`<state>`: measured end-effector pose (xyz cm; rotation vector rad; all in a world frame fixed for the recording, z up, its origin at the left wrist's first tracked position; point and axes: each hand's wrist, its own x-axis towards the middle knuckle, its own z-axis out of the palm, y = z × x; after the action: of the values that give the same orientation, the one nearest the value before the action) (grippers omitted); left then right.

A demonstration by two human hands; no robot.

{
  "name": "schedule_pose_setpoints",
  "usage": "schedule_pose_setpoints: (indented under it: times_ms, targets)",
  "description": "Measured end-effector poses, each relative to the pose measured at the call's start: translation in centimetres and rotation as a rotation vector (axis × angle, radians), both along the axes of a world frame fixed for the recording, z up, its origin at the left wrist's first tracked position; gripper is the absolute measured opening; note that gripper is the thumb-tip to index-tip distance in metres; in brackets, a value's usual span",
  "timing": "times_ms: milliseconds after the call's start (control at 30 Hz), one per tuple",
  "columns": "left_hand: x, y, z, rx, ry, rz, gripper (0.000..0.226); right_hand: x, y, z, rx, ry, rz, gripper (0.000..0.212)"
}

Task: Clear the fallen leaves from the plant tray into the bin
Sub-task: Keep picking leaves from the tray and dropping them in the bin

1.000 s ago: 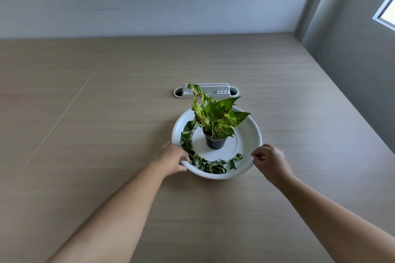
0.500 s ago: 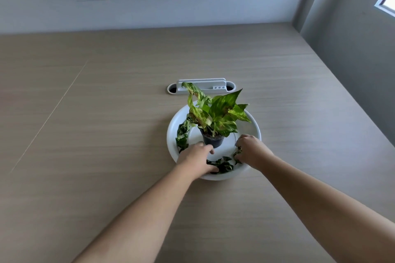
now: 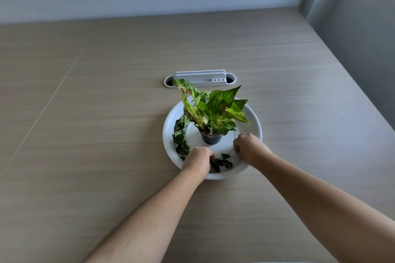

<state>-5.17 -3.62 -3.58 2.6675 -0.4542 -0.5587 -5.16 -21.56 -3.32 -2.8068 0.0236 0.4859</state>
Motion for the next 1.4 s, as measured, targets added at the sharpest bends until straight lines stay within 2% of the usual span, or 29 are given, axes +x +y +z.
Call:
schedule_pose_setpoints:
  times_ms: [100,200,367,467,600,833,1000,1133,1300,1400]
  targets:
    - [0.4,0.5,0.3,-0.171,0.058,0.162,0.027,0.1,-0.2,0.6,0.172,-0.058,-0.179,0.027]
    - [1.0,2.0,1.0,-0.383,0.153,0.343,0.014,-0.1,-0.4,1.8,0.378,-0.126,-0.379,0.021]
    - [1.1,4.1,1.9,-0.82,0.429,0.623,0.021,-1.5,-1.1,2.6,0.94,-0.079,-0.78,0.013]
    - [0.7,3.6,1.8,-0.904,0.524,0.657,0.023,-3.0,-1.7,2.8,1.098,-0.11,-0.909,0.013]
    - [-0.3,0.2,1.6,-0.932,0.661,0.573,0.018,-5.8,-3.8,3.2,1.22,-0.198,-1.017,0.01]
    - [-5.9,-11.7,4.0,-0.888,0.801,0.221,0.016,-16.4,-12.5,4.7,1.201,-0.387,-1.209,0.014]
    - [-14.0,-23.8,5.8,-0.828,0.89,-0.021,0.016,-30.2,-21.3,5.2,1.126,-0.56,-1.386,0.022]
    - [-25.1,-34.5,5.5,-0.683,0.974,-0.228,0.017,-44.6,-27.9,4.7,0.978,-0.679,-1.587,0.024]
    - [-37.9,-43.8,3.6,-0.504,1.009,-0.402,0.023,-60.3,-31.9,1.3,0.869,-0.702,-1.87,0.015]
    - [-42.2,-46.4,0.8,-0.396,1.036,-0.423,0.022,-65.5,-32.0,-1.6,0.841,-0.659,-2.005,0.022]
